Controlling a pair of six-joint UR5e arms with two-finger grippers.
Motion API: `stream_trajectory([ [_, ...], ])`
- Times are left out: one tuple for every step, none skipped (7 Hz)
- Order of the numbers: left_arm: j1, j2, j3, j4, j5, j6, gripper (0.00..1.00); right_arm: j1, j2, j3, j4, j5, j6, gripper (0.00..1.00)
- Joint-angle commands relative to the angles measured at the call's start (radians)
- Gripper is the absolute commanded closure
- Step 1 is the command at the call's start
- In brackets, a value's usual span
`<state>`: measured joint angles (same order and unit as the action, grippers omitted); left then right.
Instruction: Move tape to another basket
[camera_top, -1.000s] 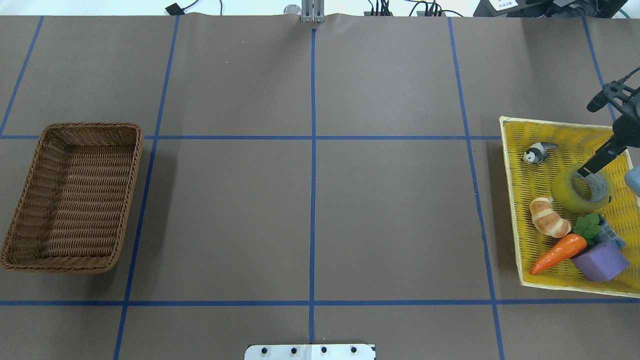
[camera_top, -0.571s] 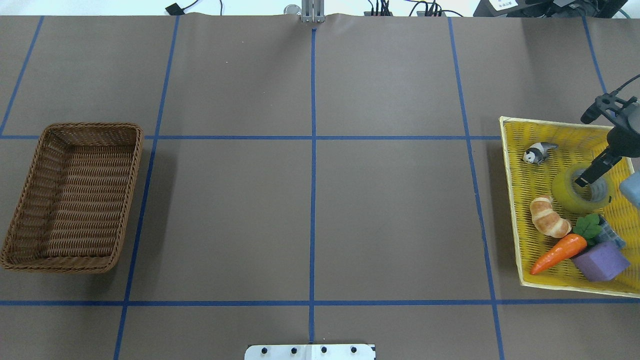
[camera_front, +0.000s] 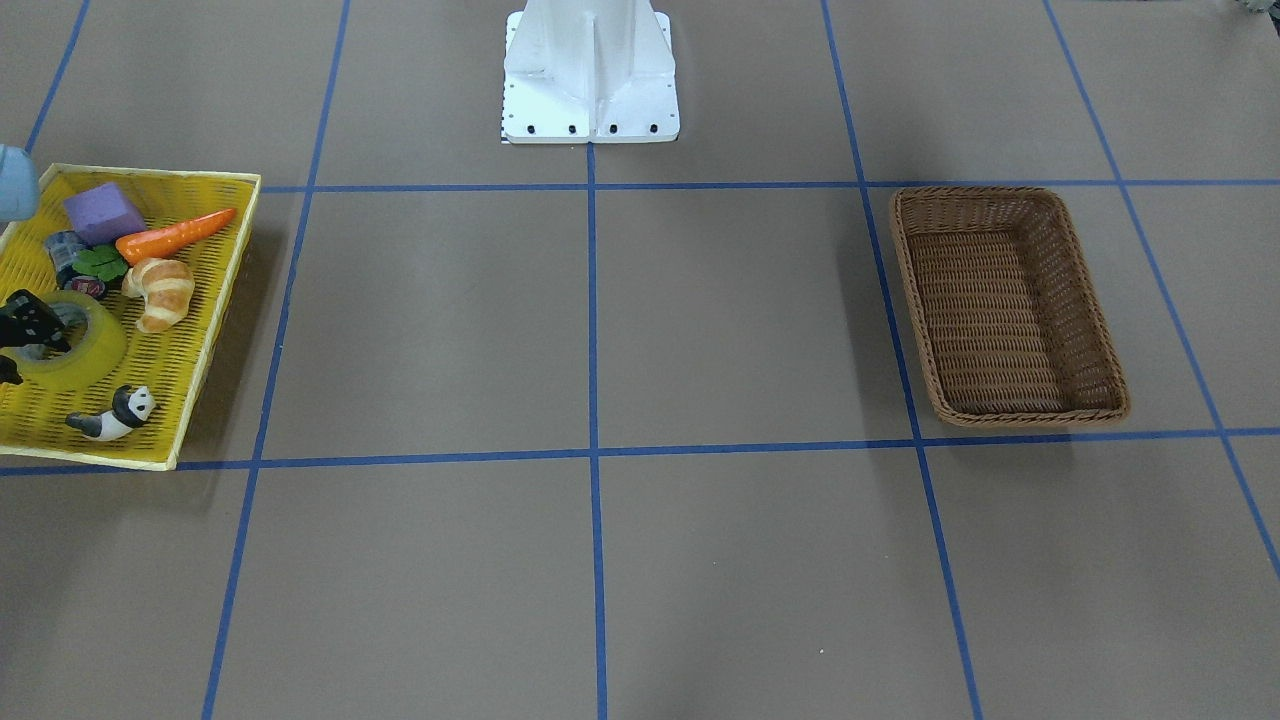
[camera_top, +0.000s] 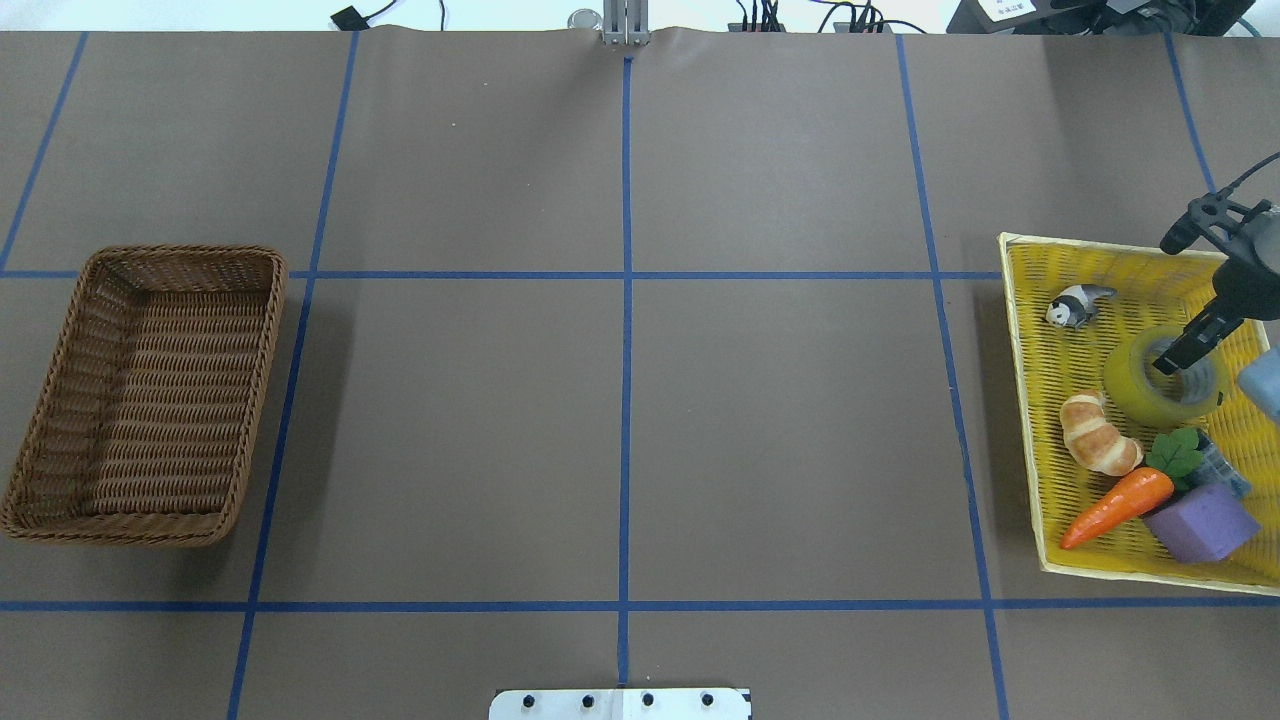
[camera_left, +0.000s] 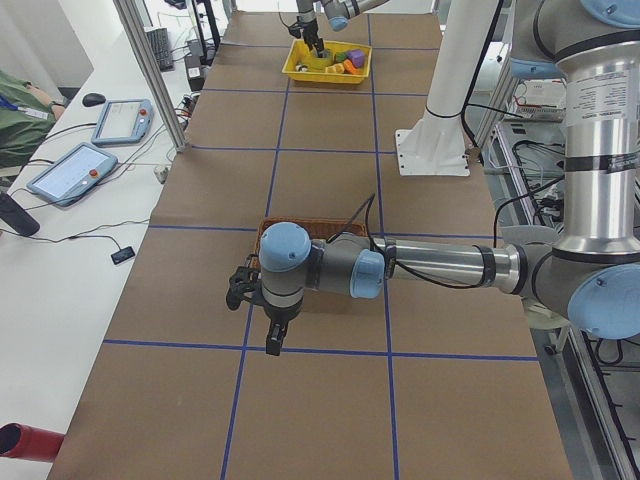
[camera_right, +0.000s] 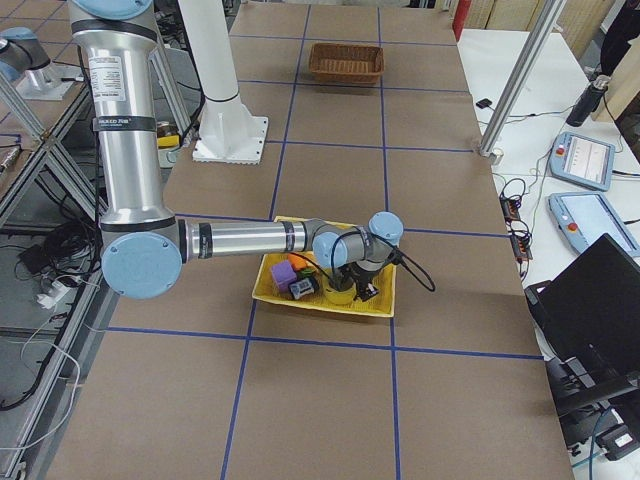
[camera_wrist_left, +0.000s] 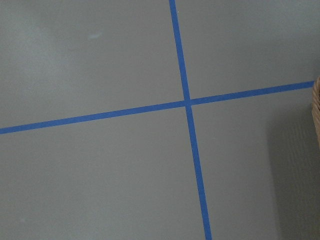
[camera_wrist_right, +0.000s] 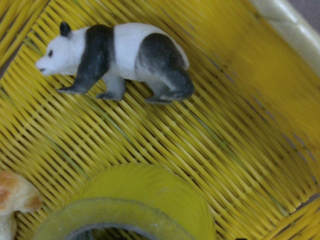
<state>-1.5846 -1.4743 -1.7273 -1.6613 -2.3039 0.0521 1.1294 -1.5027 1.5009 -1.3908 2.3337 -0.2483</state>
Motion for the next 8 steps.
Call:
stream_trajectory([
  [0.0,0.0,0.0,0.002,0.0,-0.002,0.02,0.004,0.001,0.012,0.003,-0.014,-0.052,1.0],
  [0.0,0.0,-0.003,0.002,-0.006,-0.003,0.02,0.009,0.004,0.016,0.004,-0.023,-0.081,1.0],
  [0.0,0.0,0.002,0.002,-0.032,-0.003,0.02,0.041,-0.001,0.053,0.004,0.004,-0.086,1.0],
  [0.0,0.0,-0.001,-0.002,-0.035,-0.002,0.02,0.073,-0.025,0.114,0.004,0.063,-0.085,1.0],
  [0.0,-0.006,-0.006,0.0,-0.034,0.006,0.02,0.114,-0.022,0.16,0.004,0.143,-0.071,1.0],
  [0.0,-0.018,-0.006,0.0,-0.034,0.005,0.02,0.137,-0.002,0.18,0.004,0.206,-0.059,1.0],
  [0.0,-0.021,0.0,-0.003,-0.034,0.006,0.02,0.148,0.051,0.188,0.004,0.229,0.049,1.0],
  [0.0,-0.021,0.005,-0.024,-0.034,0.0,0.02,0.148,0.124,0.191,0.004,0.234,0.198,1.0],
])
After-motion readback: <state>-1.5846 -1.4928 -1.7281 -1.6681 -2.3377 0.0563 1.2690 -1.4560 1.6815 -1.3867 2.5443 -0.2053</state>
